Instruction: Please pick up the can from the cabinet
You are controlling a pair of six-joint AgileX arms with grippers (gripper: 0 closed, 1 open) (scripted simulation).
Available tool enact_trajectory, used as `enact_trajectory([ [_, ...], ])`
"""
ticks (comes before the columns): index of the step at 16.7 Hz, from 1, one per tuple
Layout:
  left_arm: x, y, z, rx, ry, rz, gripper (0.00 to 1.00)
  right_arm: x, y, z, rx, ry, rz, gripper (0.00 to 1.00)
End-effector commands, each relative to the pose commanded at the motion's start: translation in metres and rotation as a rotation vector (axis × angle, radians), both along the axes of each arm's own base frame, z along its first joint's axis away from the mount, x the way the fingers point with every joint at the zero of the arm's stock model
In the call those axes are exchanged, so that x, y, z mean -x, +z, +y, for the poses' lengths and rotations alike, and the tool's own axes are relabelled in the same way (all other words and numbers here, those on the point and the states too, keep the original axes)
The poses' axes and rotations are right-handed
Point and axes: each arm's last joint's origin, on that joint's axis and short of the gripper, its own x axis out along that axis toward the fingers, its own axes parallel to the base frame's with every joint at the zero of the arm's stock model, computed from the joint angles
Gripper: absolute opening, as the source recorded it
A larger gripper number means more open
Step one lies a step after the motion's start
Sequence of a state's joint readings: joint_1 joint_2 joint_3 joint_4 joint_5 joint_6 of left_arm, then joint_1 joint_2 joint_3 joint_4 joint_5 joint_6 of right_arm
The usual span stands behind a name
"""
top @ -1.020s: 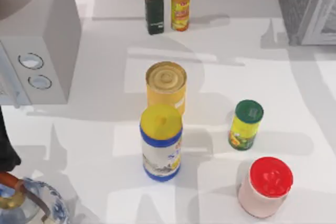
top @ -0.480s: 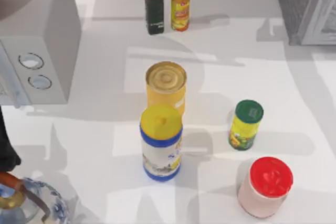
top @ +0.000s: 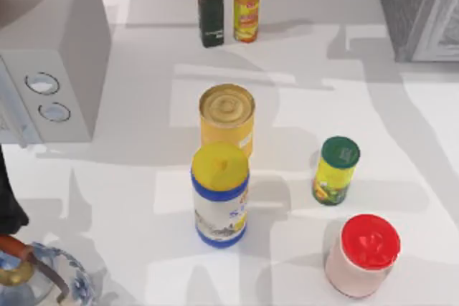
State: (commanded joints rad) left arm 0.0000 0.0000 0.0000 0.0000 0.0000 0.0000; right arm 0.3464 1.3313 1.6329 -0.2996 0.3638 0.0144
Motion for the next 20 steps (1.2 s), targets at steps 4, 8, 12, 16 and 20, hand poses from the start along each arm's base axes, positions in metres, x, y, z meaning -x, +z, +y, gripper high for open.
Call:
enact_trajectory([
  [4, 0.0, 0.0, 0.0, 0.0, 0.0, 0.0, 1.0, 0.0, -0.005, 0.009, 0.0, -0.003, -0.002, 1.0],
  [8, 0.0, 0.0, 0.0, 0.0, 0.0, 0.0, 1.0, -0.004, -0.004, 0.008, -0.001, -0.004, -0.004, 1.0],
  [12, 0.0, 0.0, 0.0, 0.0, 0.0, 0.0, 1.0, -0.034, -0.003, 0.01, 0.0, -0.003, -0.002, 1.0],
  [16, 0.0, 0.0, 0.0, 0.0, 0.0, 0.0, 1.0, -0.06, -0.004, 0.009, 0.0, -0.003, -0.002, 1.0],
  [20, 0.0, 0.0, 0.0, 0.0, 0.0, 0.0, 1.0, -0.06, -0.004, 0.009, 0.0, -0.003, -0.002, 1.0],
])
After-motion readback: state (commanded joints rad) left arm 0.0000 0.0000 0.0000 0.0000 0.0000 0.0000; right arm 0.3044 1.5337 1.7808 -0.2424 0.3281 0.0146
